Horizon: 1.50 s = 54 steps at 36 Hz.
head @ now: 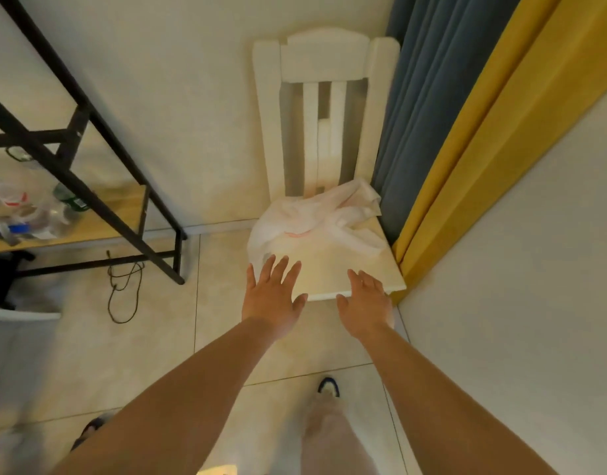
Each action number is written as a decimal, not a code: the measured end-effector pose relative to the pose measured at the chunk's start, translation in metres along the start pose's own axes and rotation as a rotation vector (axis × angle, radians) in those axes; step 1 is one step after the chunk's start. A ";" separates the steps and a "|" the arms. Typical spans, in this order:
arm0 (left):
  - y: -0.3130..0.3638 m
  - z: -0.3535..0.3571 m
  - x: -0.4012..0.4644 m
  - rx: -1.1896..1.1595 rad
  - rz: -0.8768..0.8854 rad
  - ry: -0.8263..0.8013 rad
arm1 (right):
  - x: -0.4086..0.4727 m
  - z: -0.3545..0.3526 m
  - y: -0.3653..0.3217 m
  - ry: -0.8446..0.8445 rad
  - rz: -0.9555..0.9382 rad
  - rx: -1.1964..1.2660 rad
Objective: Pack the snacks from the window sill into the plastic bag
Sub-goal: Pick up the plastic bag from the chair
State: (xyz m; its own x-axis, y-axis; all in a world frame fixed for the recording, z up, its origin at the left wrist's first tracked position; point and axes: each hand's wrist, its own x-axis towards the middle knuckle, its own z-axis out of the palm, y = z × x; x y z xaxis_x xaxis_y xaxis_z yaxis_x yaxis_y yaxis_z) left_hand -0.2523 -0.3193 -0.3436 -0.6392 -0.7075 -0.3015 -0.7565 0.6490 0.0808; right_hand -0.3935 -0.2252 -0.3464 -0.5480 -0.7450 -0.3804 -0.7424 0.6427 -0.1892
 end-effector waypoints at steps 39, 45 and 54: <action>0.002 0.061 0.366 -0.060 -0.021 -0.284 | 0.377 0.044 0.032 -0.516 -0.091 -0.041; 0.000 0.084 0.374 -0.080 -0.041 -0.320 | 0.402 0.065 0.037 -0.662 -0.106 -0.080; 0.012 0.070 0.376 -0.142 -0.054 -0.274 | 0.401 0.025 0.048 -0.429 0.264 0.612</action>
State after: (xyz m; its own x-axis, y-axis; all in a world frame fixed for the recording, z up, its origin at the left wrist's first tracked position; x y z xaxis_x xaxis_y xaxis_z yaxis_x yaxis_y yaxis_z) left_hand -0.4920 -0.5578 -0.5225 -0.5512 -0.6255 -0.5522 -0.8124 0.5533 0.1842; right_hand -0.6387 -0.4885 -0.5308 -0.3879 -0.5001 -0.7742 -0.1965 0.8656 -0.4607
